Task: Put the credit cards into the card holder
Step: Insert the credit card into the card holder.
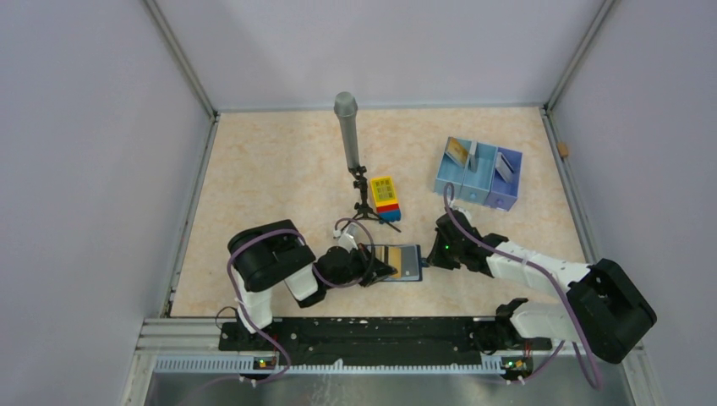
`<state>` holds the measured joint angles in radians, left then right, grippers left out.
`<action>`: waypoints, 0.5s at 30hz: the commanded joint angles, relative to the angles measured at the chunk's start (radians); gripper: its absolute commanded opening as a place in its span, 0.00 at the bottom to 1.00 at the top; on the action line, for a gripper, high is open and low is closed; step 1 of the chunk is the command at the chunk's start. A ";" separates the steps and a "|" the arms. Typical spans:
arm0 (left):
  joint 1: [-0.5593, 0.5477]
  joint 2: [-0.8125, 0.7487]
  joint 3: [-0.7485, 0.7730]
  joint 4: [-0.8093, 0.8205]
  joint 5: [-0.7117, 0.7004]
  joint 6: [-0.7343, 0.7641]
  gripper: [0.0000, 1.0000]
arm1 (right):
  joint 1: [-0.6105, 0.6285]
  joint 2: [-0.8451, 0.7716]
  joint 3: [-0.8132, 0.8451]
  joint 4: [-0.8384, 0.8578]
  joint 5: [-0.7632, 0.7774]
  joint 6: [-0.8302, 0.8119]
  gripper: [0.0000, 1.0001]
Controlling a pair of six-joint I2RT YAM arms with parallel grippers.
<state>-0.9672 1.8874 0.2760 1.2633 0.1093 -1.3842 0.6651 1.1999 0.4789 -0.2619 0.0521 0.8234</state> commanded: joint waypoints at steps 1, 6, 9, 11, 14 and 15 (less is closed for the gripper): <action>-0.011 0.001 0.004 -0.026 -0.058 0.036 0.00 | 0.022 -0.009 -0.003 -0.018 -0.024 0.011 0.00; -0.011 -0.001 0.003 -0.009 -0.054 0.050 0.00 | 0.022 -0.017 -0.001 -0.028 -0.016 0.012 0.00; -0.011 -0.014 0.008 -0.022 -0.053 0.070 0.00 | 0.022 -0.027 -0.002 -0.036 -0.014 0.012 0.00; -0.011 -0.020 0.016 -0.041 -0.053 0.082 0.00 | 0.022 -0.032 -0.006 -0.038 -0.010 0.012 0.00; -0.011 -0.018 0.020 -0.049 -0.053 0.089 0.00 | 0.022 -0.034 -0.004 -0.039 -0.012 0.013 0.00; -0.011 -0.015 0.019 -0.046 -0.056 0.089 0.00 | 0.022 -0.034 -0.004 -0.040 -0.012 0.012 0.00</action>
<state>-0.9733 1.8809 0.2806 1.2591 0.0879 -1.3399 0.6655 1.1870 0.4782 -0.2810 0.0551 0.8238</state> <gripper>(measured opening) 0.001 0.013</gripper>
